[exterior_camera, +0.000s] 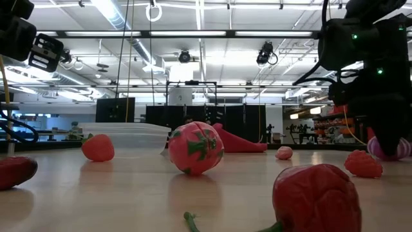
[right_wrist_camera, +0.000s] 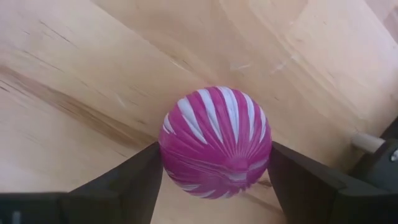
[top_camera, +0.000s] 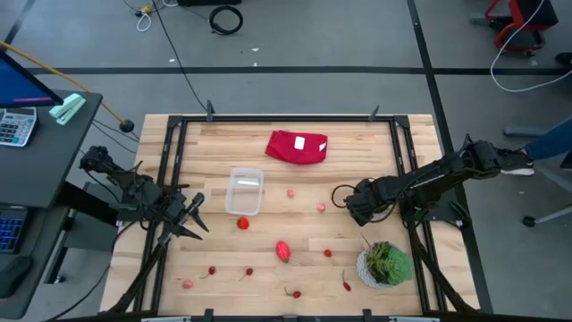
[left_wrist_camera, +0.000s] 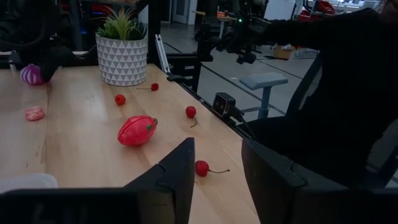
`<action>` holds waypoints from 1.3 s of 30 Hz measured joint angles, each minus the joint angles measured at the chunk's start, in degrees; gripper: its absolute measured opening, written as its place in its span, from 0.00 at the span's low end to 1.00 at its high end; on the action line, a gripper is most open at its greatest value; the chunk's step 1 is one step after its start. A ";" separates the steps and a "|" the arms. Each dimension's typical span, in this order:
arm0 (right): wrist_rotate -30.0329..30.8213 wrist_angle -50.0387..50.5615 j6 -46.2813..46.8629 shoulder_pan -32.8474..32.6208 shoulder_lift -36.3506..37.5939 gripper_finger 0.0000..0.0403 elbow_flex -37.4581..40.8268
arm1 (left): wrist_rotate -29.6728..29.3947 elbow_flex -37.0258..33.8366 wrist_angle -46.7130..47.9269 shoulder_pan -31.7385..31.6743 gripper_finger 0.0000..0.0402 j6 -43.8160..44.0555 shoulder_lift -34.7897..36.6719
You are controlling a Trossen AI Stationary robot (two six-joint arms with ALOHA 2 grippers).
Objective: Pick and placing Produce into tupperware
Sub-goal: Put the purple onion in the transparent bin
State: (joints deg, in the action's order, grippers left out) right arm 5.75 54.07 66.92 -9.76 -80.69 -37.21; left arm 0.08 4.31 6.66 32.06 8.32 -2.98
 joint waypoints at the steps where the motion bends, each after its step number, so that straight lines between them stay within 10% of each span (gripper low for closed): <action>1: 0.01 -0.10 0.00 0.00 -0.01 0.69 0.00 | 0.00 -0.01 0.02 0.01 0.34 0.00 0.02; 16: 0.08 -0.81 -2.95 0.00 -0.14 0.68 -5.47 | 0.00 0.00 0.02 0.00 0.37 -0.11 0.00; 25: 11.11 -2.08 -7.61 0.00 -0.14 0.68 -16.46 | 0.00 0.00 0.00 0.02 0.34 -0.20 0.02; 39: 12.91 -43.50 -34.84 4.62 -1.97 0.68 -23.28 | -0.04 0.00 -0.15 0.00 0.38 -7.82 0.00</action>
State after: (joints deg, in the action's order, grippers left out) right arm 18.66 10.57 32.07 -5.14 -82.67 -60.49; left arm 0.03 4.32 6.51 32.06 0.50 -2.98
